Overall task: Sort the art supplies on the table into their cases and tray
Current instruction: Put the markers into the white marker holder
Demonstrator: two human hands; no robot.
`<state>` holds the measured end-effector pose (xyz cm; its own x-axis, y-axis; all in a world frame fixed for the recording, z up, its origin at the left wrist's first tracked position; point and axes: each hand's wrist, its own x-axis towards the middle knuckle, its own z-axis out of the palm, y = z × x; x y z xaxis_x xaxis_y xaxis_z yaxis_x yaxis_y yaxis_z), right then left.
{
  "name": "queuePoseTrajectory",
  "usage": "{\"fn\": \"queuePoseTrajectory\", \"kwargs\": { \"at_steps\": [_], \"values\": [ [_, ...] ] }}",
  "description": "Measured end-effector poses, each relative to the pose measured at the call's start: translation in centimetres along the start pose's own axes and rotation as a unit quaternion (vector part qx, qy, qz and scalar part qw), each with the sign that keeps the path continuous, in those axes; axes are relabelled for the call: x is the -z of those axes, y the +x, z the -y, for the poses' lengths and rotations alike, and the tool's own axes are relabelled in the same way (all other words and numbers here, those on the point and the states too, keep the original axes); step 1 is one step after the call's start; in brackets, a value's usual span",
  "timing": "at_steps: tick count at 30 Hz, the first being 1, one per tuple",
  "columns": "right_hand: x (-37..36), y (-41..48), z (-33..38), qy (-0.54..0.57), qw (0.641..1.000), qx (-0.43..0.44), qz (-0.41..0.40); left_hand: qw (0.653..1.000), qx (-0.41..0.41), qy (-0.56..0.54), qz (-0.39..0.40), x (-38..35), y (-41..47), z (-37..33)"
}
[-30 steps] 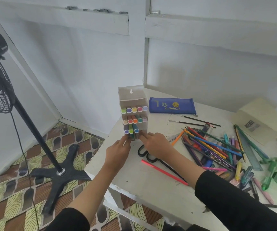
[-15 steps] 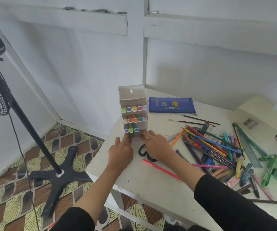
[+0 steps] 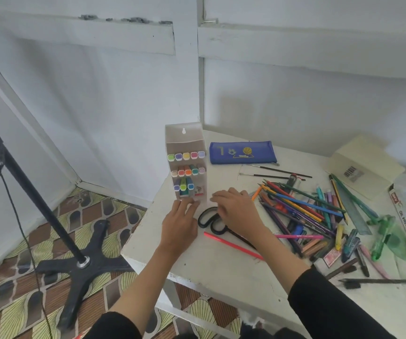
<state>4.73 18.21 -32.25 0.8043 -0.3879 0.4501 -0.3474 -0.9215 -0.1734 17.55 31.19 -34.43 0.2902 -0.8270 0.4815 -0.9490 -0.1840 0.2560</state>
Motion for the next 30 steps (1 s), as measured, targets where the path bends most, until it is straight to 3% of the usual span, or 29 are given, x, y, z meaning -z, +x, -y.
{"fn": "queuePoseTrajectory", "kwargs": {
  "at_steps": [6, 13, 20, 27, 30],
  "values": [
    [4.8, -5.5, -4.5, 0.122, 0.96, -0.233, -0.1, 0.992, -0.074, -0.095, -0.043, -1.5, 2.7, -5.8],
    [11.3, -13.3, -11.8, 0.135, 0.858, -0.452, -0.201, 0.976, -0.141, -0.167, 0.017, -4.1, 6.3, -14.0],
    [15.7, -18.6, -18.1, 0.167, 0.813, -0.513, -0.218, 0.967, -0.144, -0.199, 0.072, -8.4, 10.7, -22.8],
    [18.8, -19.8, -27.5, 0.18, 0.808, -0.539, -0.155, 0.967, -0.066, -0.132, 0.206, -12.0, 17.0, -31.5],
    [19.1, -18.7, -31.2, 0.23, 0.792, -0.553, -0.118, 0.965, -0.034, -0.151, 0.21, -13.3, 19.5, -33.9]
  ]
}}
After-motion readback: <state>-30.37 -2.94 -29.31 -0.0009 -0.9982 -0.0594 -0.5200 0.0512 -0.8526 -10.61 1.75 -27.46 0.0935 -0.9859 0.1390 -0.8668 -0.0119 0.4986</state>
